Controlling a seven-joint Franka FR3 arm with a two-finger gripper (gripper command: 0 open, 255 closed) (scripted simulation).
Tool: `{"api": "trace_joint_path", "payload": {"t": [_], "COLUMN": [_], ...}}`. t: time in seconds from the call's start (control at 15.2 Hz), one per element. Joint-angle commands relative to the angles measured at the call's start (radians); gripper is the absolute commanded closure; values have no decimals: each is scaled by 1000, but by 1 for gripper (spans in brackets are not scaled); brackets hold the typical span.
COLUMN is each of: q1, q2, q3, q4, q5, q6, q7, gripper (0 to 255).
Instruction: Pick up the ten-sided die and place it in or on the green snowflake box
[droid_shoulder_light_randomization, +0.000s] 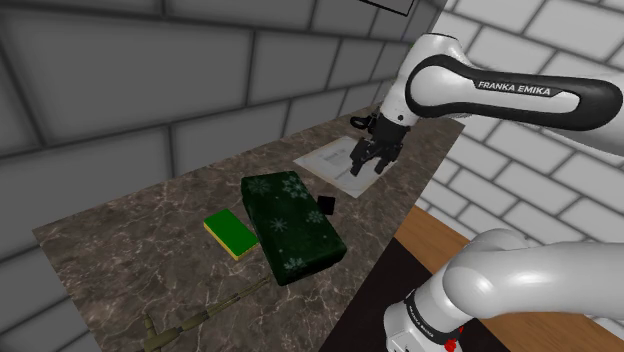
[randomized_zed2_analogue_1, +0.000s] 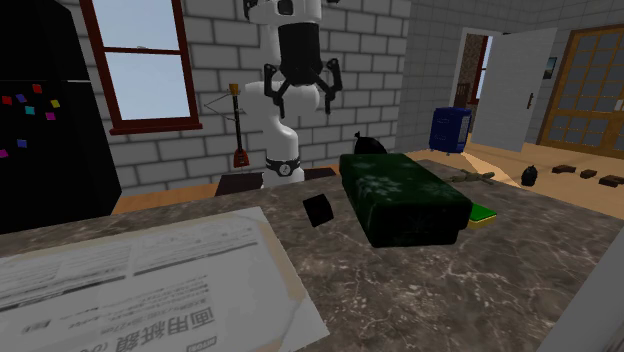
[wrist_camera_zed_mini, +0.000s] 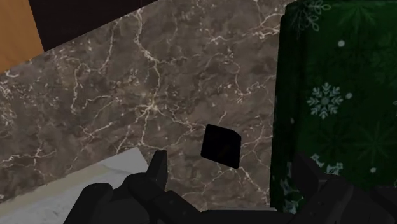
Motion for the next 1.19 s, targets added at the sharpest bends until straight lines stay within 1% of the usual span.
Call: {"api": "trace_joint_path", "payload": {"t": [0.0,0.33,0.59,1.12], "q1": [-2,-8,-10,2], "q2": [44,190,340,455], "q3": [11,28,38,45], "q4": [-38,-95,-108,-138], "q5": [14,46,73,98], "q6": [95,326,512,660], "q7": [22,61,86,76], "gripper": [0,0,0,0]}}
